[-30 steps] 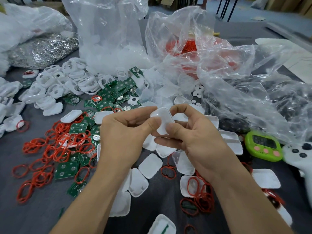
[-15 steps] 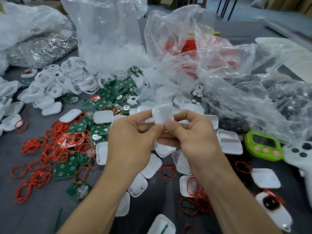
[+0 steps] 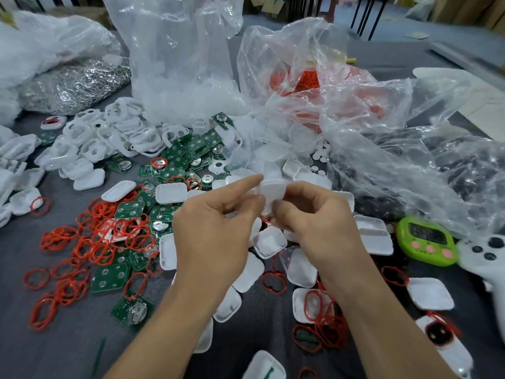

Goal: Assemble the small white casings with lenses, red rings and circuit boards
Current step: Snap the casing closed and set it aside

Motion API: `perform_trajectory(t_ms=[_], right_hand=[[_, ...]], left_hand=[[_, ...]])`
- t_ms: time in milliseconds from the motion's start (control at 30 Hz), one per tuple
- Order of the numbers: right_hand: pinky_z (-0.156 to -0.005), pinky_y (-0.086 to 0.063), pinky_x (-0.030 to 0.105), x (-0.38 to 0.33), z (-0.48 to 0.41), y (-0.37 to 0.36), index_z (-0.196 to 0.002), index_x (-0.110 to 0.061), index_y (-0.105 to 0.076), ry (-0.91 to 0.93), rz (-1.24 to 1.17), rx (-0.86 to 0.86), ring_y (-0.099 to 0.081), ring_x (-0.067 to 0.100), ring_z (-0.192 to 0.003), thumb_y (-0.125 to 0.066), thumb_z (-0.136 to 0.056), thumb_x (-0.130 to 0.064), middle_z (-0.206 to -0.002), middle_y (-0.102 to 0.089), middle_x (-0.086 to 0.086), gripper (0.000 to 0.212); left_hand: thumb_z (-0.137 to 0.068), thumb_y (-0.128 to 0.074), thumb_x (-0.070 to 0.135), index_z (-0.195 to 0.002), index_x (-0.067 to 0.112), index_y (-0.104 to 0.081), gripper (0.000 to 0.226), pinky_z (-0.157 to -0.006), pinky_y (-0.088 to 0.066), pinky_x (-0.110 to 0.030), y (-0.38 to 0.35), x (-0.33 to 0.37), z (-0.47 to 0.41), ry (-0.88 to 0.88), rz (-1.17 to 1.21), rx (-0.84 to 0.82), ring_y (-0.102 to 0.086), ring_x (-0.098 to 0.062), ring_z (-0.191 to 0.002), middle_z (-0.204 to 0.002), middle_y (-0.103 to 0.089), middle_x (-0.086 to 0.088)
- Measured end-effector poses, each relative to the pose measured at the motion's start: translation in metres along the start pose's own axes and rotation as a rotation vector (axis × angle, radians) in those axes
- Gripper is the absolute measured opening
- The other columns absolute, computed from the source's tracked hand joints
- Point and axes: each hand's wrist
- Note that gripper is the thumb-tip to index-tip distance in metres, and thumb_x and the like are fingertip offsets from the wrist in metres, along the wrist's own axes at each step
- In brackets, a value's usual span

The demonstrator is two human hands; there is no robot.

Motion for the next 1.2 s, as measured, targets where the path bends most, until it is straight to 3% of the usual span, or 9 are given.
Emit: perform_trajectory(t_ms=[67, 200, 600, 733, 833, 900, 1000, 1100, 1200], right_hand=[[-0.074, -0.059, 0.022, 0.0, 0.0, 0.002, -0.094, -0.026, -0.078, 0.083, 0.009, 0.027, -0.076, 0.012, -0.085, -0.074, -0.088, -0.002, -0.088, -0.08, -0.004, 0.026], [-0.073, -0.058, 0.021, -0.001, 0.001, 0.005, -0.087, -0.018, -0.082, 0.142, -0.049, -0.005, -0.076, 0.016, -0.08, -0.078, -0.084, 0.002, -0.084, -0.08, 0.002, 0.02], [-0.067, -0.057, 0.017, 0.002, 0.004, -0.001, -0.073, -0.016, -0.08, 0.165, -0.091, 0.051, -0.076, 0.013, -0.07, -0.079, -0.078, 0.012, -0.074, -0.079, 0.001, 0.029], [-0.068, -0.058, 0.019, 0.003, 0.005, -0.002, -0.075, -0.016, -0.08, 0.16, -0.072, 0.097, -0.077, 0.014, -0.07, -0.08, -0.079, 0.009, -0.074, -0.079, 0.001, 0.026], [-0.071, -0.059, 0.024, 0.003, 0.005, -0.006, -0.092, -0.013, -0.081, 0.109, -0.125, 0.13, -0.078, 0.019, -0.075, -0.079, -0.084, 0.0, -0.08, -0.079, 0.005, 0.015], [-0.075, -0.061, 0.029, 0.003, 0.006, -0.011, -0.107, -0.012, -0.076, -0.011, -0.25, 0.095, -0.078, 0.019, -0.081, -0.074, -0.091, -0.005, -0.085, -0.079, 0.007, 0.018], [-0.082, -0.063, 0.031, 0.002, 0.006, -0.015, -0.113, -0.012, -0.073, -0.154, -0.427, -0.06, -0.075, 0.015, -0.084, -0.066, -0.095, -0.002, -0.089, -0.078, 0.005, 0.022], [-0.085, -0.06, 0.025, -0.003, 0.002, -0.01, -0.125, -0.011, -0.068, -0.193, -0.525, -0.135, -0.072, 0.018, -0.091, -0.057, -0.094, 0.009, -0.106, -0.075, 0.014, 0.039], [-0.093, -0.06, 0.031, -0.006, -0.001, 0.001, -0.14, -0.018, -0.057, -0.203, -0.542, -0.229, -0.073, 0.02, -0.106, -0.053, -0.095, 0.011, -0.12, -0.074, 0.015, 0.054]], left_hand=[[-0.082, -0.082, 0.023, -0.098, 0.058, -0.074, 0.04, -0.081, -0.06, -0.028, 0.002, 0.0, 0.001, -0.037, -0.084, -0.008, -0.073, 0.004, -0.079, -0.079, -0.075, 0.027], [-0.074, -0.079, 0.037, -0.089, 0.064, -0.072, 0.032, -0.081, -0.055, -0.018, 0.001, 0.008, 0.006, -0.09, -0.144, 0.023, -0.069, 0.013, -0.082, -0.081, -0.071, 0.037], [-0.079, -0.087, 0.017, -0.085, 0.063, -0.071, 0.049, -0.084, -0.057, -0.023, 0.001, 0.004, 0.01, -0.086, -0.144, 0.053, -0.071, 0.011, -0.085, -0.081, -0.071, 0.036], [-0.08, -0.086, 0.021, -0.088, 0.066, -0.067, 0.049, -0.083, -0.056, -0.022, -0.001, 0.007, 0.009, -0.121, -0.194, 0.076, -0.069, 0.014, -0.084, -0.083, -0.069, 0.04], [-0.078, -0.08, 0.035, -0.086, 0.052, -0.077, 0.02, -0.076, -0.057, -0.026, -0.006, 0.011, 0.012, -0.194, -0.231, 0.179, -0.07, 0.01, -0.079, -0.084, -0.072, 0.035], [-0.079, -0.078, 0.033, -0.091, 0.037, -0.082, 0.014, -0.073, -0.058, -0.03, -0.008, 0.009, 0.014, -0.306, -0.336, 0.262, -0.074, -0.001, -0.079, -0.085, -0.078, 0.019], [-0.079, -0.082, 0.028, -0.099, 0.032, -0.082, 0.02, -0.076, -0.055, -0.025, -0.007, 0.002, 0.017, -0.384, -0.394, 0.236, -0.072, 0.0, -0.085, -0.092, -0.079, 0.015], [-0.072, -0.092, 0.019, -0.107, 0.047, -0.076, 0.047, -0.083, -0.053, -0.015, -0.007, 0.005, 0.015, -0.187, -0.203, 0.089, -0.069, 0.011, -0.091, -0.099, -0.074, 0.031], [-0.077, -0.089, 0.014, -0.115, 0.054, -0.067, 0.06, -0.083, -0.055, -0.013, -0.004, 0.006, 0.008, -0.061, -0.051, 0.05, -0.07, 0.009, -0.098, -0.103, -0.072, 0.034]])
Point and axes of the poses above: each hand's wrist, its own z-axis away from the middle knuckle, its own y-axis out of the back of the hand, x = y × z
